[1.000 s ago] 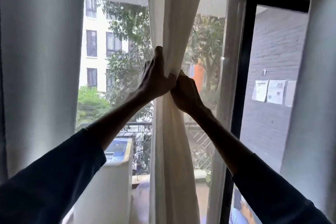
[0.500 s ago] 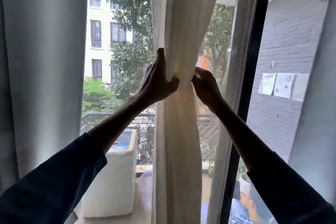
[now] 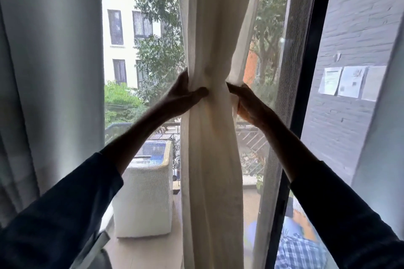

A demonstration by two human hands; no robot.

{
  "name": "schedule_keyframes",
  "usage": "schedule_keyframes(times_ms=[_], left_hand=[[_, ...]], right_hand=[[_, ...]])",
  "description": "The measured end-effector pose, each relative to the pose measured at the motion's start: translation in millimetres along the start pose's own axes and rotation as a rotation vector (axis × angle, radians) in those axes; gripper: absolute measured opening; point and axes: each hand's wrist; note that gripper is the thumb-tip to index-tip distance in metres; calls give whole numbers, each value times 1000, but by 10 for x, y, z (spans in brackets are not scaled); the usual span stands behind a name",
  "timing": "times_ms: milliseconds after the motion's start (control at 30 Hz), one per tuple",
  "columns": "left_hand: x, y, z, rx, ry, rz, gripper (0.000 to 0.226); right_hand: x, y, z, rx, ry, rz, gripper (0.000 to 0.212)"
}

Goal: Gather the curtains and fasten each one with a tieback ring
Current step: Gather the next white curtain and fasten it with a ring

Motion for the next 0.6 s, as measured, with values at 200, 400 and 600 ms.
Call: schedule_keyframes(times_ms=[200, 400, 600], left_hand=[[354, 157, -209, -40, 53, 39, 42], [825, 415, -392, -117, 121, 121, 51], [1232, 556, -625, -240, 61, 92, 59]], right_hand=[[398, 71, 238, -21, 46, 8, 21], [925, 112, 639, -33, 126, 79, 22], [1450, 244, 1104, 79, 202, 151, 36]])
Point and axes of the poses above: each hand's wrist, its own x-axis away from the middle knuckle, its own y-axis out of the palm, z = x × y, and after that the axes turned 2 degrees about z, right-handed
